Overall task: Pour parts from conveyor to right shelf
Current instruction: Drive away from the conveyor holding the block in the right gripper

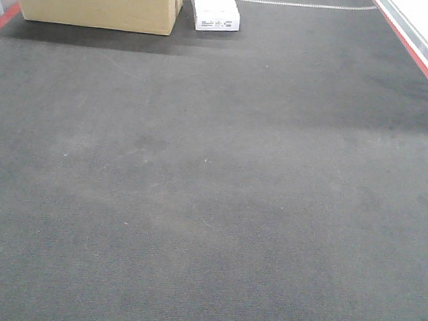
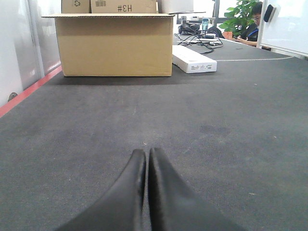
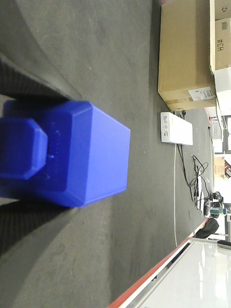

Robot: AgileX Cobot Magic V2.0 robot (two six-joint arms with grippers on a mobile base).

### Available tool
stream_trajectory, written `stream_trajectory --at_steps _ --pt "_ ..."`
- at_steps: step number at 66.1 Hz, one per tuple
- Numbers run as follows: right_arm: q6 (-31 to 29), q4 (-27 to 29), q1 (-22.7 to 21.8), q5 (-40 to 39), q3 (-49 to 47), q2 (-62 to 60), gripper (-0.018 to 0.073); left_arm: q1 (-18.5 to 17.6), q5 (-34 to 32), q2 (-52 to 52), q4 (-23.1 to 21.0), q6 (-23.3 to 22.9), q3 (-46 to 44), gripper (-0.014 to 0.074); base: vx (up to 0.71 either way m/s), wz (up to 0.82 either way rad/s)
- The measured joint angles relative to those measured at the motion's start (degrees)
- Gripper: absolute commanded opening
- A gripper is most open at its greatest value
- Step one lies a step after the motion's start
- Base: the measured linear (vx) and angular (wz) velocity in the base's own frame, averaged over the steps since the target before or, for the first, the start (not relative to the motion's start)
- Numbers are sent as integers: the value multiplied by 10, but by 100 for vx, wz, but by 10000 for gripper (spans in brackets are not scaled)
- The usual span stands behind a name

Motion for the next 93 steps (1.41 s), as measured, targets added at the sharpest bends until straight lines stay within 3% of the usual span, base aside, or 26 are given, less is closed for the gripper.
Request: stream_trajectory --at_steps 52,93 --pt "0 0 0 0 0 0 -5 0 0 0 0 0 0 -6 -3 0" --pt "0 0 0 0 0 0 -5 0 0 0 0 0 0 -6 -37 -4"
